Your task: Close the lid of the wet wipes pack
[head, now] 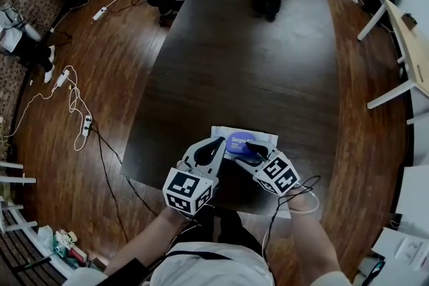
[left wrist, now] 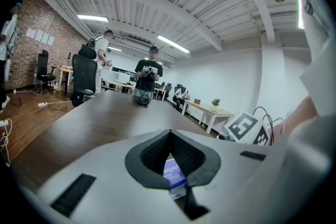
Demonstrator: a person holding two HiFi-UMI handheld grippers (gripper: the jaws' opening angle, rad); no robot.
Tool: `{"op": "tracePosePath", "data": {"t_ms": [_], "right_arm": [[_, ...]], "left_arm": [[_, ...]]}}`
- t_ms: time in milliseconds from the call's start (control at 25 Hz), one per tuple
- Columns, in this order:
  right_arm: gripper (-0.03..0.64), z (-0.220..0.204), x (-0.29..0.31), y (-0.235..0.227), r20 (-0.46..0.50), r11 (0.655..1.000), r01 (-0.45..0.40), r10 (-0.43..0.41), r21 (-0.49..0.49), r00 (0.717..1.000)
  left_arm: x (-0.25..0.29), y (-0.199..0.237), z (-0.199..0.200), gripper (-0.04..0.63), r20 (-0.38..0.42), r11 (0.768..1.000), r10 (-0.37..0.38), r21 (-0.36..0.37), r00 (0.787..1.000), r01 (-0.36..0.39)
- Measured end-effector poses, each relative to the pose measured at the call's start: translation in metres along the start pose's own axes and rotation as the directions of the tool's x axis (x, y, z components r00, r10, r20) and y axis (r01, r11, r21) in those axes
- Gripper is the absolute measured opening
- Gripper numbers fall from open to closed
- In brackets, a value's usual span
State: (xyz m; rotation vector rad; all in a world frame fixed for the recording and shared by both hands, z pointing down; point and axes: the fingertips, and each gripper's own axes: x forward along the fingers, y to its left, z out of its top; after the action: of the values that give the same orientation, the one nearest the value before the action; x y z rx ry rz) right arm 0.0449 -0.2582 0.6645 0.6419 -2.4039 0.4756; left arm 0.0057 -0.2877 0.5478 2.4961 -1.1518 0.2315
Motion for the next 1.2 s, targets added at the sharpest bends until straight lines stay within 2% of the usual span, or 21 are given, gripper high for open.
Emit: {"op": "tracePosePath", "data": {"t_ms": [400,520,920,1200], "right_arm": [[0.221,-0.014,0.006,0.001,-0.06,1.0,0.012,-0.012,-0.007,0.998],[0.244,-0.015,0.009,0.002,-0.076,1.0,0.008,-0.008,0.001,0.997],[0.257,-0.021,0.018,0.001,-0.149,0.999,0.033,-0.034,-0.014,0.988],[0.261,-0.016,0.012,0.004,-0.107,0.999,0.05,-0.051,-0.009,0.993]], "left_arm": [[-0.003,-0.002,0.003,0.002,0.008,1.0,-0.004,0.0,1.0,0.004],[-0.006,0.0,0.004,0.002,0.009,1.0,-0.001,-0.001,1.0,0.001],[-0.012,0.002,0.006,0.002,0.016,1.0,0.0,0.004,1.0,-0.001],[-0.02,-0.001,0.014,0.002,0.034,1.0,-0.011,0.016,0.999,0.01]]}}
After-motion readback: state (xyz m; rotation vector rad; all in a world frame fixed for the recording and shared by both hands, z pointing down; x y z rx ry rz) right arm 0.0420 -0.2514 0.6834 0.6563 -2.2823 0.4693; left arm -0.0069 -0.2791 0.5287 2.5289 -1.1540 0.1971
